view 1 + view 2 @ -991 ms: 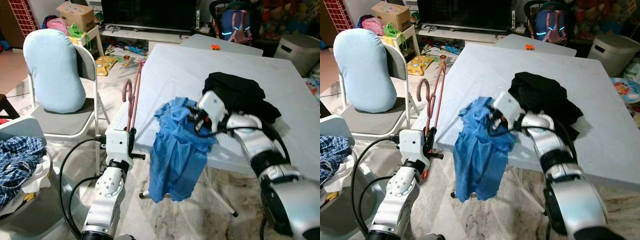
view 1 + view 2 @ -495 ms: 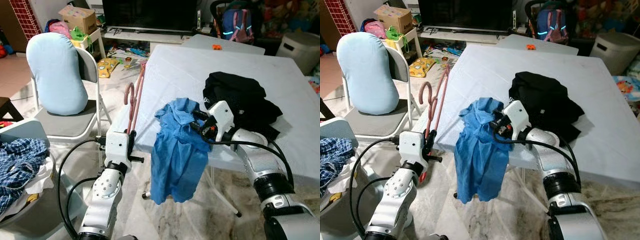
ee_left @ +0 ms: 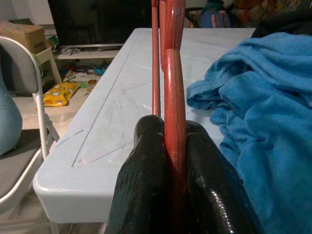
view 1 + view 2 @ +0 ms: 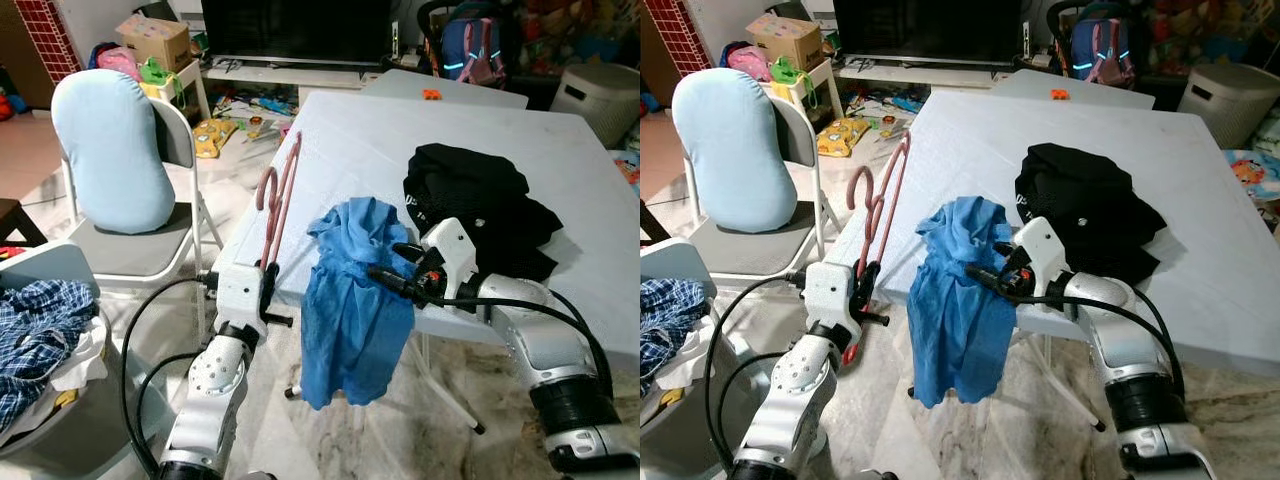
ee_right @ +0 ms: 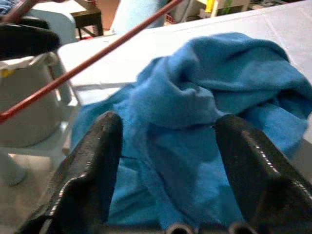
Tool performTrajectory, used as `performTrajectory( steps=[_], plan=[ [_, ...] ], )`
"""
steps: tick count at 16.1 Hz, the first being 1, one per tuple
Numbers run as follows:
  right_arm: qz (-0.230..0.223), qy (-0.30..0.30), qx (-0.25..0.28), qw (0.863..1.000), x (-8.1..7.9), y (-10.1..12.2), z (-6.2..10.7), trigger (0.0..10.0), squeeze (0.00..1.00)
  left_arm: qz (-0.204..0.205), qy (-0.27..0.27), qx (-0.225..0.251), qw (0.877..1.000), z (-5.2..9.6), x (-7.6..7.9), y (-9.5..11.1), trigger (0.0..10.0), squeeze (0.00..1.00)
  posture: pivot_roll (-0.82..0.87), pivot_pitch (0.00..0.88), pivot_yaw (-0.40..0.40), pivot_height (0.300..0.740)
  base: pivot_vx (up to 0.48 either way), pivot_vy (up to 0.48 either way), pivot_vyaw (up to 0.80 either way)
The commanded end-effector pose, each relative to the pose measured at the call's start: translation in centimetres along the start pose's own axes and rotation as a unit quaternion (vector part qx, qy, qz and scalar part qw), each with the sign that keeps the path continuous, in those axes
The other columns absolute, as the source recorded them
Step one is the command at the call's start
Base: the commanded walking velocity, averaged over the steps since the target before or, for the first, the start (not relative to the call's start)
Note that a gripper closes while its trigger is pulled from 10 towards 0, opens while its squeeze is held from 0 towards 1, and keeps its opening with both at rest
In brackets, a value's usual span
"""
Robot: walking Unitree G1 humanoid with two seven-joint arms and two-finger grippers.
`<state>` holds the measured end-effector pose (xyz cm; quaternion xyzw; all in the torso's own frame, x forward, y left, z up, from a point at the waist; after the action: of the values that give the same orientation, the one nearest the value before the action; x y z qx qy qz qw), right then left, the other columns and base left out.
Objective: Hang hanger
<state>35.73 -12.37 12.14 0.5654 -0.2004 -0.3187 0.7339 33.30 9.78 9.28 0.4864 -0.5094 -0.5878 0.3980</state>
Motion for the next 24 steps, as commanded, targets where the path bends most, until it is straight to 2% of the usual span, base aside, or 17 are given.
performTrajectory(
  steps=[1, 6, 10, 12, 13, 18, 20, 24],
  plan=[
    [0.011, 0.012, -0.010, 1.000, -0.5, 0.1, 0.2, 10.0, 1.00, -0.001, -0.001, 0.001, 1.000, -0.2, -0.1, 0.1, 10.0, 0.00, -0.04, 0.000, 0.042, 0.740, 0.000, 0.000, 0.00],
    [0.010, 0.005, -0.027, 1.000, -1.4, -0.6, 0.7, 10.0, 1.00, -0.001, -0.005, 0.002, 1.000, -0.4, 0.0, 0.1, 10.0, 0.00, -0.05, 0.000, 0.042, 0.740, 0.000, 0.000, 0.00],
    [0.014, -0.027, -0.009, 1.000, -3.1, -1.6, -0.6, 10.0, 0.98, -0.004, -0.006, 0.002, 1.000, -0.3, -0.1, 0.1, 10.0, 0.00, -0.04, 0.000, 0.049, 0.740, 0.000, 0.000, 0.00],
    [0.010, -0.031, -0.004, 0.999, -3.9, -1.8, -1.2, 10.0, 0.15, -0.005, -0.005, 0.002, 1.000, -0.2, -0.3, 0.1, 10.0, 0.00, -0.04, 0.000, 0.051, 0.740, 0.000, 0.000, 0.00],
    [0.008, -0.051, -0.002, 0.999, -3.9, -2.1, -1.6, 10.0, 0.00, -0.006, -0.006, 0.002, 1.000, -0.2, -0.3, 0.1, 10.0, 0.00, -0.04, 0.000, 0.051, 0.740, 0.000, 0.000, 0.00],
    [0.024, -0.157, -0.010, 0.987, -2.3, -3.8, -2.1, 10.0, 0.00, -0.007, -0.007, 0.002, 1.000, -0.2, -0.2, 0.1, 10.0, 0.00, -0.03, 0.000, 0.053, 0.740, 0.000, 0.000, 0.00],
    [0.030, -0.173, -0.017, 0.984, -1.9, -4.3, -2.2, 0.0, 0.00, -0.007, -0.007, 0.002, 1.000, -0.2, -0.2, 0.1, 10.0, 0.00, -0.03, 0.001, 0.051, 0.740, 0.000, 0.000, 0.00],
    [0.052, -0.204, -0.031, 0.977, -1.3, -5.0, -2.6, 0.0, 0.00, -0.005, -0.007, 0.002, 1.000, -0.2, -0.1, 0.2, 10.0, 0.00, -0.03, 0.000, 0.046, 0.740, 0.000, 0.000, 0.00]
  ],
)
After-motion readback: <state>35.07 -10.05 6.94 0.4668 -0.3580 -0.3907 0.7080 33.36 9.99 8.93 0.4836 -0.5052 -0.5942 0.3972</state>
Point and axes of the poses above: a point about 5 cm out from each wrist's last joint towards the gripper, its own z axis pointing back from the gripper into the wrist, its own y axis along the axis of the wrist's last joint, x = y × z, the point moved 5 cm from there along -z, pointing out of the wrist towards the gripper, and after that the axes turned 9 degrees about -z, right-handed, at the moved point
